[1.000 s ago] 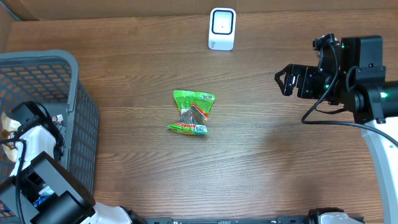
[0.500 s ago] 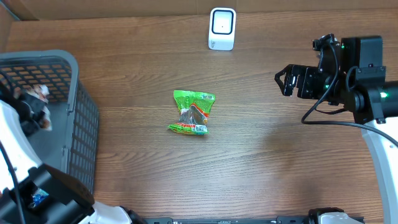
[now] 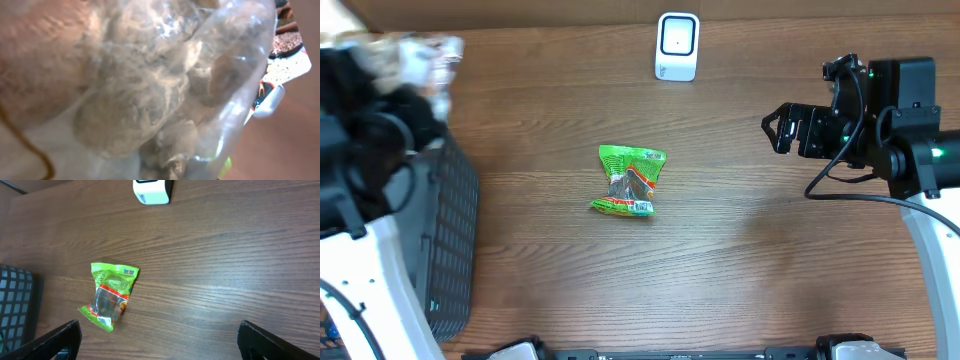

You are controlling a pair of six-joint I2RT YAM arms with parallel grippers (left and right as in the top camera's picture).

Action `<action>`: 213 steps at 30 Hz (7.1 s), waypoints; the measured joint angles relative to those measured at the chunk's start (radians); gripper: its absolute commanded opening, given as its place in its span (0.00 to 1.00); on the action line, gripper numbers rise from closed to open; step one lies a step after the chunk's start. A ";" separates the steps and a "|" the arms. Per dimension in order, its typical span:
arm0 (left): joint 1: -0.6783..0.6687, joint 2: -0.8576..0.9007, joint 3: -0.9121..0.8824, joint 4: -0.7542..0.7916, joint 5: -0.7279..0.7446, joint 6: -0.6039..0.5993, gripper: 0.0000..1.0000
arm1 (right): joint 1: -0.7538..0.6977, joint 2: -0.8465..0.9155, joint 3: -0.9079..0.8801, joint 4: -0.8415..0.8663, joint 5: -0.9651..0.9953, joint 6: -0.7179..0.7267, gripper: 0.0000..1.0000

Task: Scan the item barcode
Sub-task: 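Carry the clear nut bag out and drop it beside the green packet, then reach the left gripper into the basket and grasp the pale green wipes pack, then place the wipes pack left of the green packet and release, then reach the left gripper back into the basket and grasp the blue packet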

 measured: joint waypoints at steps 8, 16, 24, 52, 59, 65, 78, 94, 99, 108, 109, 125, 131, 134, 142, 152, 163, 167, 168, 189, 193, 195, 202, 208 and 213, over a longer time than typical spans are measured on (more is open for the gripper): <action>-0.424 0.107 -0.132 -0.026 0.077 0.055 0.04 | 0.000 0.000 0.000 0.005 0.000 0.000 1.00; -0.677 0.431 -0.297 0.233 0.240 0.077 0.04 | 0.000 0.000 0.000 0.007 0.000 0.000 1.00; -0.747 0.660 -0.305 0.242 0.300 0.068 0.04 | 0.000 0.000 0.000 0.005 0.000 0.000 1.00; -0.627 0.633 0.476 -0.401 0.037 0.151 0.59 | 0.000 0.000 0.000 0.008 0.000 0.000 1.00; -0.443 0.349 0.502 -0.405 -0.138 0.039 0.65 | 0.000 0.000 0.000 0.000 -0.001 0.000 1.00; -0.011 0.057 0.291 -0.409 -0.201 -0.048 0.88 | 0.000 0.000 0.000 -0.002 0.000 0.000 1.00; 0.612 -0.081 -0.403 -0.079 -0.207 -0.113 0.93 | 0.000 0.000 0.000 0.010 -0.001 0.000 1.00; 0.678 -0.071 -0.962 0.422 -0.261 -0.172 0.97 | 0.000 0.000 0.000 0.008 0.014 -0.001 1.00; 0.678 0.006 -0.991 0.467 -0.290 -0.180 0.97 | 0.000 0.000 0.000 0.008 0.023 -0.001 1.00; 0.678 0.210 -0.977 0.516 -0.333 -0.194 0.81 | 0.000 0.000 0.000 0.006 0.024 -0.001 1.00; 0.678 0.221 -0.969 0.518 -0.330 -0.198 0.74 | 0.000 0.000 0.000 0.006 0.024 -0.001 1.00; 0.683 0.316 -0.810 0.431 -0.191 -0.171 0.04 | 0.000 0.000 0.000 0.006 0.024 -0.001 1.00; 0.610 0.335 -0.578 0.264 -0.011 -0.095 0.04 | 0.000 0.000 0.000 0.005 0.024 -0.001 1.00; 0.554 0.331 -0.393 0.162 0.033 -0.068 0.04 | 0.000 0.000 0.000 0.005 0.024 0.000 1.00; 0.308 0.237 0.094 -0.057 0.117 0.039 0.04 | 0.000 0.000 0.000 0.005 0.024 -0.001 1.00; -0.310 0.221 -0.055 -0.159 0.021 0.135 0.04 | 0.000 0.000 0.000 0.008 0.026 -0.001 1.00; -0.461 0.492 -0.455 0.048 -0.092 0.073 0.59 | 0.000 0.001 0.000 0.005 0.026 -0.001 1.00; -0.463 0.576 -0.462 0.078 -0.097 0.071 0.66 | 0.000 0.000 0.000 0.005 0.026 -0.001 1.00; -0.463 0.584 -0.462 0.078 -0.099 0.071 0.64 | 0.000 0.001 0.000 0.005 0.026 0.000 1.00; -0.404 0.287 0.306 -0.380 -0.264 -0.089 0.66 | 0.000 0.001 0.000 -0.014 0.026 -0.001 1.00; -0.274 0.121 0.305 -0.407 -0.344 -0.147 0.78 | 0.000 0.001 0.000 -0.014 0.026 -0.001 1.00; -0.178 0.063 0.282 -0.409 -0.361 -0.166 0.85 | 0.000 0.001 0.000 -0.014 0.026 -0.002 1.00; 0.273 0.025 0.018 -0.352 -0.343 -0.214 1.00 | 0.000 0.001 0.000 -0.013 0.026 -0.001 1.00; 0.561 0.047 -0.353 -0.114 -0.233 -0.217 1.00 | 0.000 0.001 0.000 -0.014 0.026 -0.001 1.00; 0.637 0.047 -0.584 0.033 -0.187 -0.217 1.00 | 0.000 0.001 0.000 0.003 0.026 0.000 1.00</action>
